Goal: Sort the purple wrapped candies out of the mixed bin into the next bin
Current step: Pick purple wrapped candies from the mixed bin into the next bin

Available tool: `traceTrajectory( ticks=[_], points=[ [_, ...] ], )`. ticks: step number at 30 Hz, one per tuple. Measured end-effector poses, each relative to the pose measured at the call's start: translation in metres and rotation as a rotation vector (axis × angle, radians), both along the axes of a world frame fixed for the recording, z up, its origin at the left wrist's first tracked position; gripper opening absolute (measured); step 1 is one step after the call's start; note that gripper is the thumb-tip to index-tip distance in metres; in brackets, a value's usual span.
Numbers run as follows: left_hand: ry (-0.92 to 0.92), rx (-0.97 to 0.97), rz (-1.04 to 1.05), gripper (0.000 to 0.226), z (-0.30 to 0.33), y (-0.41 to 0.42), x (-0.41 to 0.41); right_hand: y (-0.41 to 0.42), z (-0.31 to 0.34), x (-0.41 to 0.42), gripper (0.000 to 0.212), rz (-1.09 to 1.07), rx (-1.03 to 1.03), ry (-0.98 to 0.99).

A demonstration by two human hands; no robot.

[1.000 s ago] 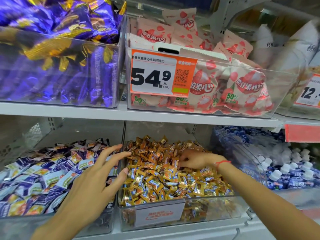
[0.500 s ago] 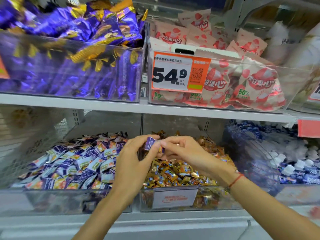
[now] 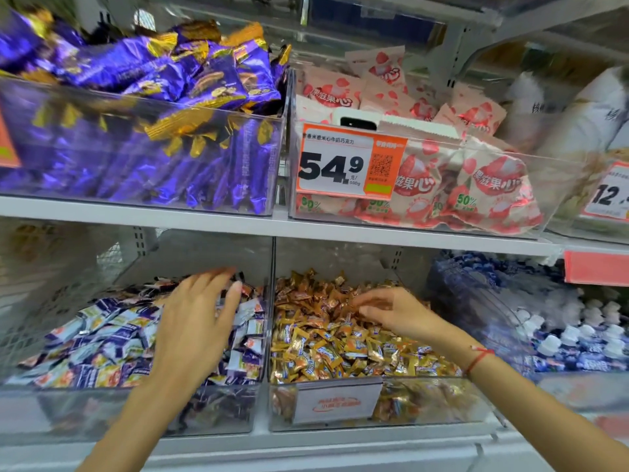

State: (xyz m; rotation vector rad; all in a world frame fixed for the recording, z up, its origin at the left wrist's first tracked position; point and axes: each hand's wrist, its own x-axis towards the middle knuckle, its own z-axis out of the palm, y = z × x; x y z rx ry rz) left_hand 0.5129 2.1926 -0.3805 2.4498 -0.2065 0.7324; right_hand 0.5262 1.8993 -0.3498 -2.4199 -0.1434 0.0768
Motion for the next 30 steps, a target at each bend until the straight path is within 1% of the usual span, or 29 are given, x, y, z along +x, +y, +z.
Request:
traceTrajectory(
  ticks=[2,3,4,5,6,7,8,10,11,13,15,17,19,22,25,28,30],
  points=[
    [0.070,-0.117,-0.148,0.057,0.003,-0.016,-0.008,-0.026,-0.012,0.016,0.048,-0.129,-0.297,0.120],
    [0.126,-0.133,-0.199,0.062,0.002,-0.023,-0.011,-0.041,-0.027,0.025,0.061,-0.232,-0.472,0.210],
    [0.183,-0.125,-0.232,0.067,-0.001,-0.029,-0.013,-0.051,-0.038,0.032,0.068,-0.318,-0.598,0.301],
    [0.221,-0.107,-0.249,0.073,-0.004,-0.034,-0.014,-0.060,-0.057,0.040,0.067,-0.362,-0.653,0.384],
    [0.242,-0.099,-0.248,0.080,-0.007,-0.037,-0.014,-0.059,-0.068,0.042,0.060,-0.364,-0.670,0.464],
    [0.264,-0.104,-0.225,0.084,-0.007,-0.038,-0.014,-0.051,-0.075,0.045,0.055,-0.367,-0.649,0.507],
    [0.285,-0.113,-0.195,0.084,-0.006,-0.039,-0.014,-0.036,-0.072,0.047,0.060,-0.360,-0.642,0.525],
    [0.312,-0.110,-0.155,0.082,-0.003,-0.040,-0.013,-0.002,-0.057,0.049,0.076,-0.367,-0.629,0.515],
    [0.310,-0.098,-0.142,0.082,-0.001,-0.041,-0.013,0.012,-0.048,0.052,0.077,-0.327,-0.621,0.514],
    [0.302,-0.078,-0.130,0.080,-0.001,-0.042,-0.013,0.032,-0.034,0.049,0.069,-0.167,-0.554,0.510],
    [0.302,-0.091,-0.127,0.079,-0.001,-0.042,-0.015,0.044,-0.030,0.041,0.071,-0.056,-0.471,0.467],
    [0.310,-0.110,-0.128,0.078,0.001,-0.042,-0.018,0.054,-0.033,0.035,0.074,0.011,-0.457,0.397],
    [0.310,-0.116,-0.131,0.077,0.001,-0.042,-0.018,0.067,-0.035,0.030,0.071,0.114,-0.475,0.352],
    [0.306,-0.115,-0.129,0.074,0.000,-0.041,-0.017,0.074,-0.038,0.020,0.064,0.232,-0.416,0.312],
    [0.292,-0.115,-0.135,0.081,-0.002,-0.040,-0.016,0.066,-0.030,-0.001,0.055,0.363,-0.408,0.202],
    [0.294,-0.123,-0.133,0.075,0.000,-0.041,-0.017,0.040,-0.020,-0.020,0.045,0.505,-0.414,0.032],
    [0.277,-0.116,-0.130,0.073,0.000,-0.042,-0.017,0.022,-0.001,-0.018,0.042,0.485,-0.389,-0.108]
  ],
)
